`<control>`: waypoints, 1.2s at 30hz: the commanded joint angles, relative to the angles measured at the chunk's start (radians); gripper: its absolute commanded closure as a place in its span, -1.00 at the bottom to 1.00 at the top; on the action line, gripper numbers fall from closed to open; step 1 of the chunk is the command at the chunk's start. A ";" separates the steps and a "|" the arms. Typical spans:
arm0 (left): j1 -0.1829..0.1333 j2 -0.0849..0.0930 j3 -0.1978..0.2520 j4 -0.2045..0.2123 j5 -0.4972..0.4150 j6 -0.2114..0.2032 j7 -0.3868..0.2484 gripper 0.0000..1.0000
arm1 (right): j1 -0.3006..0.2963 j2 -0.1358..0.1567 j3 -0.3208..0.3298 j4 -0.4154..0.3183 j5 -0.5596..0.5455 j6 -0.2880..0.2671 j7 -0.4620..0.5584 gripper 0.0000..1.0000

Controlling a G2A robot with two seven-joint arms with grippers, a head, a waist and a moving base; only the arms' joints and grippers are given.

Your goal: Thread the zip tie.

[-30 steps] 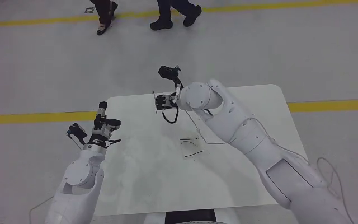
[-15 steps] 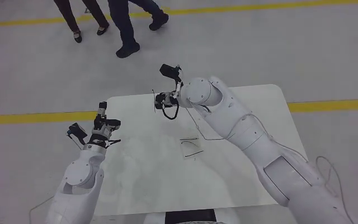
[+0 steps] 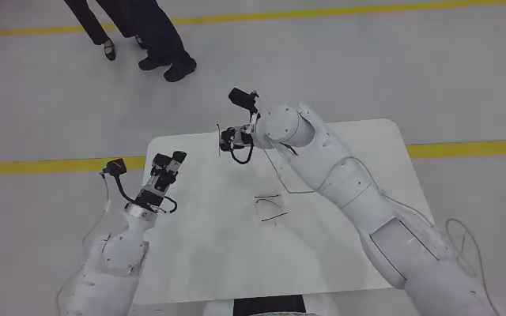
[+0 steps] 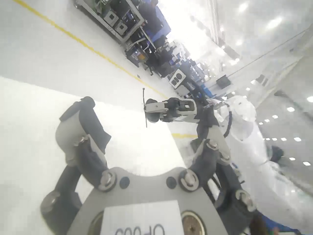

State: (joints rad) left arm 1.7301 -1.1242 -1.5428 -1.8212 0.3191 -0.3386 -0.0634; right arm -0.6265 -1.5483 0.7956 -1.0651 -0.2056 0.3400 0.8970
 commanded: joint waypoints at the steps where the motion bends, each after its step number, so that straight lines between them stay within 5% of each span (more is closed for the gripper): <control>1: 0.000 0.000 -0.001 0.001 -0.013 -0.001 -0.005 -1.00 | 0.000 0.000 0.000 -0.001 0.000 0.000 0.000 1.00; 4: 0.000 0.000 -0.001 0.001 -0.013 -0.001 -0.005 -1.00 | 0.000 0.000 0.000 -0.001 0.000 0.000 0.000 1.00; 6: -0.011 0.006 0.003 -0.014 0.117 -0.001 -0.027 -1.00 | 0.000 0.000 0.000 -0.001 0.000 0.000 0.000 1.00; 11: -0.016 0.025 0.049 -0.028 0.413 -0.001 0.059 -1.00 | -0.016 0.003 0.020 -0.004 0.012 0.000 -0.013 1.00; 22: -0.044 0.125 0.162 0.084 0.896 -0.001 0.363 -1.00 | 0.015 -0.003 0.059 0.061 0.053 0.000 0.035 1.00; 27: -0.077 0.160 0.189 0.146 1.049 -0.001 0.485 -1.00 | 0.025 -0.017 0.057 0.091 0.087 0.000 0.032 1.00; 36: -0.082 0.160 0.194 0.142 1.078 0.007 0.473 -1.00 | 0.011 -0.018 0.053 0.080 0.084 -0.003 0.011 1.00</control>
State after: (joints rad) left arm 1.6523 -0.9638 -1.3530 -1.6765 1.3717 -0.3384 0.4187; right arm -0.6043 -1.5661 0.8498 -0.9785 -0.1235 0.3379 0.9173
